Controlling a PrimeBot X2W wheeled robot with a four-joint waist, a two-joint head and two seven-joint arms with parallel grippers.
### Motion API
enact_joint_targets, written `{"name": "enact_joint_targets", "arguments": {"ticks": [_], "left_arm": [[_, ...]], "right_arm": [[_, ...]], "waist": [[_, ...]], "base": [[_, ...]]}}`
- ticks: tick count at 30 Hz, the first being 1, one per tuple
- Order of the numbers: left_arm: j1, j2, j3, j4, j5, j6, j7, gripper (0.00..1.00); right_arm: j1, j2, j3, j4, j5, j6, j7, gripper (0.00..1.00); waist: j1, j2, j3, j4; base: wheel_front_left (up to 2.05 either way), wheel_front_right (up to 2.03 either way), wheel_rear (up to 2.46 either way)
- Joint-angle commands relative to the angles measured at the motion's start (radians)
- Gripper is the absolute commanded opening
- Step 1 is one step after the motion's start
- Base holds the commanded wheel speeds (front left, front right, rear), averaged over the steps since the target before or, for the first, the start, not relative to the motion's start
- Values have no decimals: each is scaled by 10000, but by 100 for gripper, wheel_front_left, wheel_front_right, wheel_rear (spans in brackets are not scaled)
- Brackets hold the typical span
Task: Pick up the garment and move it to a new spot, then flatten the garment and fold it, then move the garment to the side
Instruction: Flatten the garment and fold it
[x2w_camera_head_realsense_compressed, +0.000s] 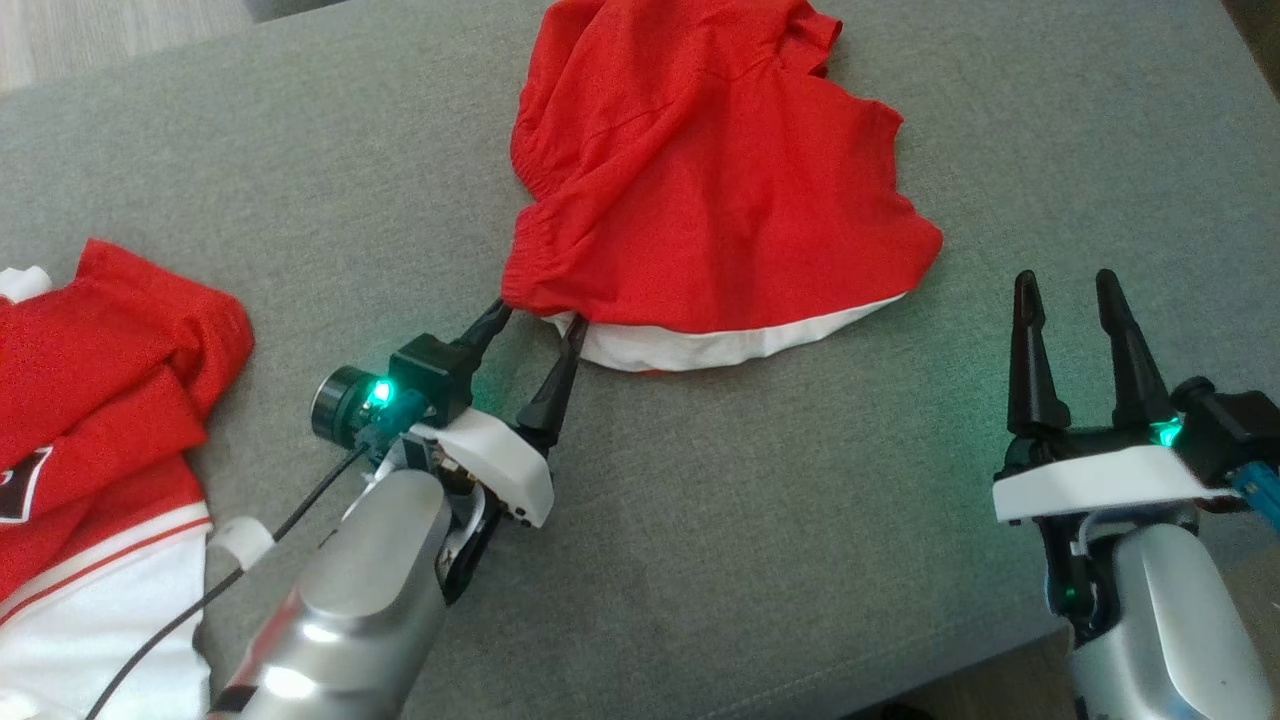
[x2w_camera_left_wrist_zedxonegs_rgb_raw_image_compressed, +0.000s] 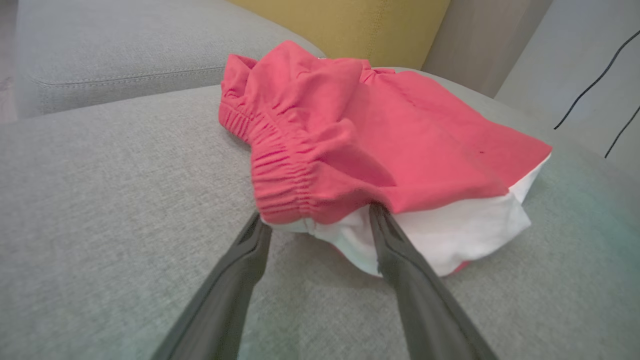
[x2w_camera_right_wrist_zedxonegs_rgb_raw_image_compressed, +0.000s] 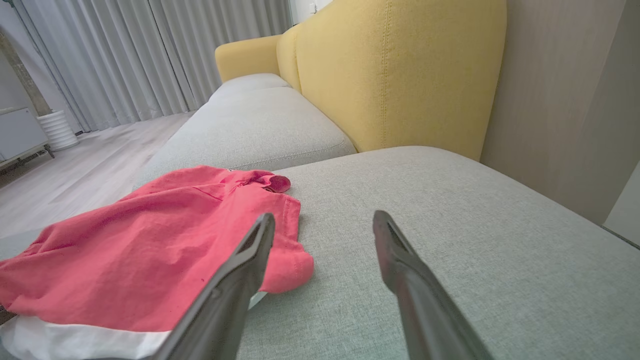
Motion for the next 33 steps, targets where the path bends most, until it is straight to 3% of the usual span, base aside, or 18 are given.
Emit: {"name": "enact_joint_targets", "arguments": {"ticks": [1,2,3,9,23,33], "left_arm": [[-434,205,113,-188,-77,-33,-159,100],[-466,213,28,-160,-91,-33,-203,32],[-494,228,-54,-152,-104,-33,-259,0],[-438,299,-107,-272,-67,32,-603,0],[182,328,155,-1660,252,888,-763,0],[446,319,120,-2114,333,983,-768,0]], "right_arm": [[-218,-36,202,-224,31,-7,-170,100],[-226,-36,199,-195,22,-7,-174,100],[-240,-36,194,-165,13,-7,-176,100],[-239,-36,96,112,-128,-7,-63,100],[-371,-36,-22,1203,-604,-7,956,100],[-1587,-36,-131,2782,-1122,-7,1743,100]], "waist": [[0,0,-22,5],[0,0,-34,6],[0,0,-50,11],[0,0,-300,204],[0,0,-611,998],[0,0,-517,1438]], "base": [[0,0,0],[0,0,0],[0,0,0],[0,0,0],[0,0,0],[0,0,0]]}}
